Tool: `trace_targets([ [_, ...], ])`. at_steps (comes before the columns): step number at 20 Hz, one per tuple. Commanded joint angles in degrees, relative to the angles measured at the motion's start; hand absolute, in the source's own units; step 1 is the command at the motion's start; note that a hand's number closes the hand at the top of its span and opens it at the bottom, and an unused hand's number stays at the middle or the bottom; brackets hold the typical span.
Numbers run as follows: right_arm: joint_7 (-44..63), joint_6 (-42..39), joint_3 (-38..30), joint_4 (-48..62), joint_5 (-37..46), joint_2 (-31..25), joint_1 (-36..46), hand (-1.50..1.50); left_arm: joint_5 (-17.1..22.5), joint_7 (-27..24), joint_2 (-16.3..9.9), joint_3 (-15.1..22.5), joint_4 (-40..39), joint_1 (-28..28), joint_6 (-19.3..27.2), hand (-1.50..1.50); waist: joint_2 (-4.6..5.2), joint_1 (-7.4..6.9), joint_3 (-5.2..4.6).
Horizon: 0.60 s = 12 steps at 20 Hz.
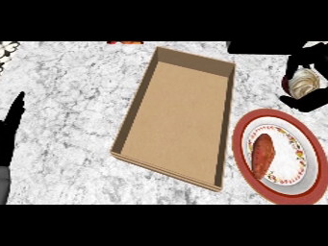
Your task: Pick the cupcake from the plate and place it in the cardboard box
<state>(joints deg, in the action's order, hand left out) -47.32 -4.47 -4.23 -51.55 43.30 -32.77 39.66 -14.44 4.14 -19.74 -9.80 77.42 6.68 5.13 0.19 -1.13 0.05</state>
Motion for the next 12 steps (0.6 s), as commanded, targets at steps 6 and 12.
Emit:
trace_targets([
  [6, 5.0, -11.3, 1.5, -7.8, -5.1, 6.8, 4.2, 1.5, 1.4, -2.2, -1.1, -2.5, -2.6, -0.8, -1.9, 0.0, -0.37, 1.24, -0.1],
  [12, 19.9, -19.1, 0.3, -9.9, -9.9, 14.0, 13.2, 1.5, 0.9, -1.5, -0.3, -1.9, 1.0, -2.9, -1.5, 0.0, -0.42, 0.69, -0.1],
])
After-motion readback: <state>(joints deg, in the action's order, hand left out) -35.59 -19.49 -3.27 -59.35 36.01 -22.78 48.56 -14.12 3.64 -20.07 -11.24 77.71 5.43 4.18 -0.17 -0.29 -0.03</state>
